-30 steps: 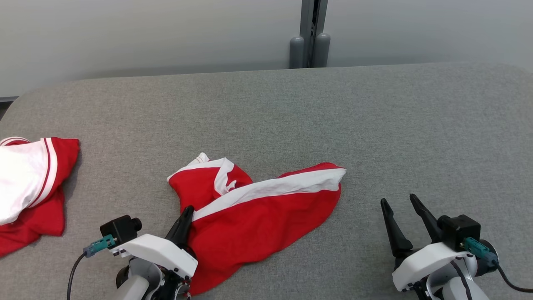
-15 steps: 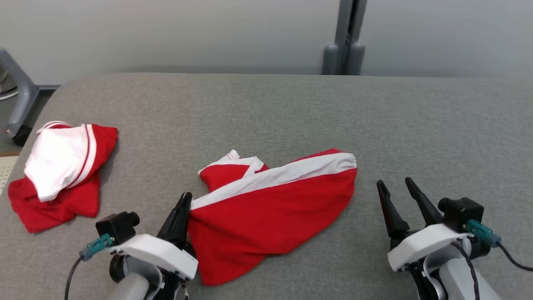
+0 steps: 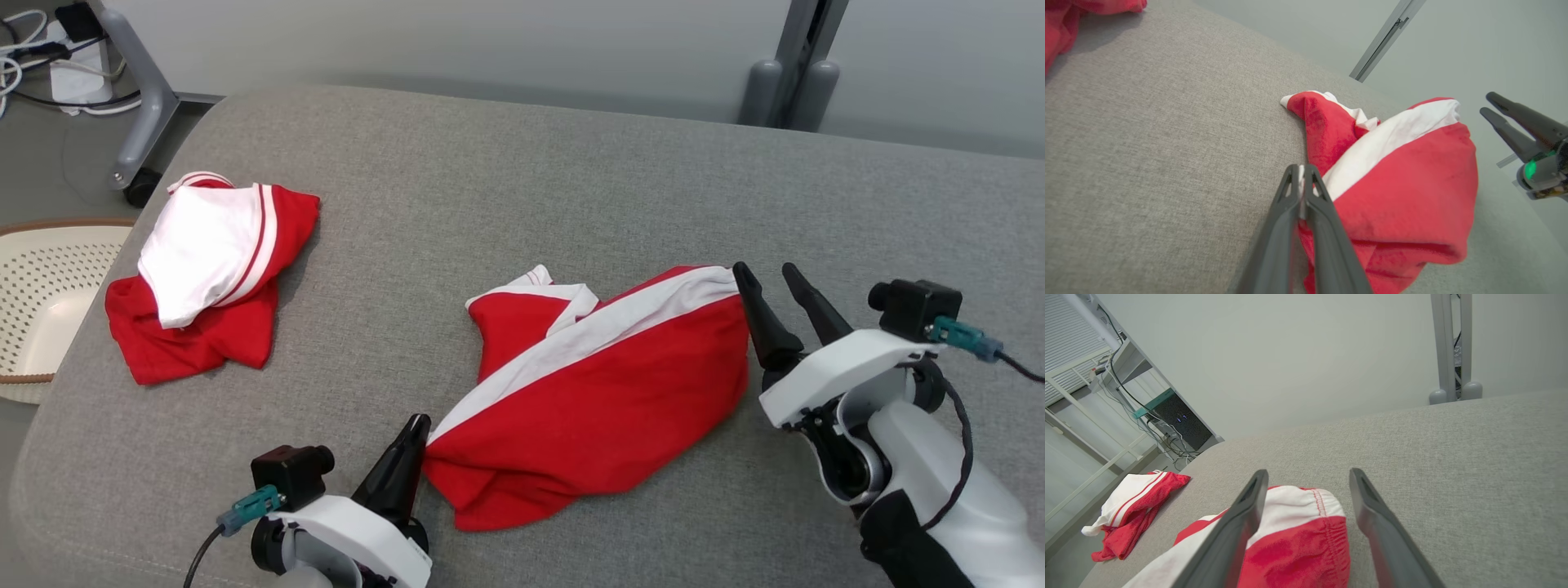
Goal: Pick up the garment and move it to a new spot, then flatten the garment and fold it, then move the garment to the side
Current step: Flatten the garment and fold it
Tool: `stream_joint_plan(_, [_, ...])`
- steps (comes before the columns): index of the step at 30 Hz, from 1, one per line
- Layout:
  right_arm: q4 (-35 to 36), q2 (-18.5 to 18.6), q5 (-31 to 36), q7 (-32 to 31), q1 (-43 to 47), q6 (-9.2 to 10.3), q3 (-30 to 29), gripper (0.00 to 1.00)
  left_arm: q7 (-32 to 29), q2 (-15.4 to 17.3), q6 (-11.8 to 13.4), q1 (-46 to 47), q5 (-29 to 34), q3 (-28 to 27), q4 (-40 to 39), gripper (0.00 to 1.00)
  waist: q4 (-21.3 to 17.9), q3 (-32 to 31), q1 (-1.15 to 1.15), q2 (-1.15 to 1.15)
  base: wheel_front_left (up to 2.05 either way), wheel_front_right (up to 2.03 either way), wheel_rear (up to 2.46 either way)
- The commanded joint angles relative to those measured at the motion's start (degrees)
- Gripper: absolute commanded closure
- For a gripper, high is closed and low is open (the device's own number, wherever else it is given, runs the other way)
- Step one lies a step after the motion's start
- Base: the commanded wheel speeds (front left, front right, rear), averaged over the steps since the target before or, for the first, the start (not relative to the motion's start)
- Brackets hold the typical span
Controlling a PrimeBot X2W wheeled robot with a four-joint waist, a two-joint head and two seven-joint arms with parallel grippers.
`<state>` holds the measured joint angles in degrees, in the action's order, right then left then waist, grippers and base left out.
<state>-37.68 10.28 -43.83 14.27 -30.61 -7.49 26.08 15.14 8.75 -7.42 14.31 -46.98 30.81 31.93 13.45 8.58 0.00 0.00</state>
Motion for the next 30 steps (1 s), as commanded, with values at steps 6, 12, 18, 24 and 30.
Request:
stream_joint_plan(6, [-3.51, 3.98, -8.37, -5.27, -5.44, -0.01, 5.65, 0.00, 0.00, -1.19, -0.09, 1.85, 1.10, 0.50, 0.08, 1.00, 1.53, 1.83, 0.00, 0.00, 0.00, 0.00, 0.00])
stream_joint_plan(12, [-3.59, 6.79, -15.50, -9.75, -6.86, -0.01, 10.17, 0.00, 0.00, -1.60, -0.09, 2.93, 1.68, -0.09, 0.01, 1.00, 1.78, 3.20, 0.00, 0.00, 0.00, 0.00, 0.00])
stream_joint_plan(18, [-2.22, 9.32, -21.37, -9.93, -8.07, -0.01, 14.04, 0.00, 0.01, -1.84, -0.09, 3.31, 2.06, -0.88, 0.24, 1.00, 2.02, 4.97, 0.00, 0.00, 0.00, 0.00, 0.00])
stream_joint_plan(24, [-1.22, 10.41, -25.26, -8.83, -9.51, -0.01, 16.59, 0.00, 0.01, -2.00, -0.09, 3.72, 2.30, -1.28, 0.69, 1.00, 2.41, 5.94, 0.00, 0.00, 0.00, 0.00, 0.00])
stream_joint_plan(30, [-0.77, 11.19, -28.34, -7.75, -10.46, -0.01, 19.04, 0.52, 0.01, -2.18, -0.09, 3.77, 2.28, -1.35, 1.20, 1.00, 2.49, 6.30, 0.00, 0.00, 0.00, 0.00, 0.00])
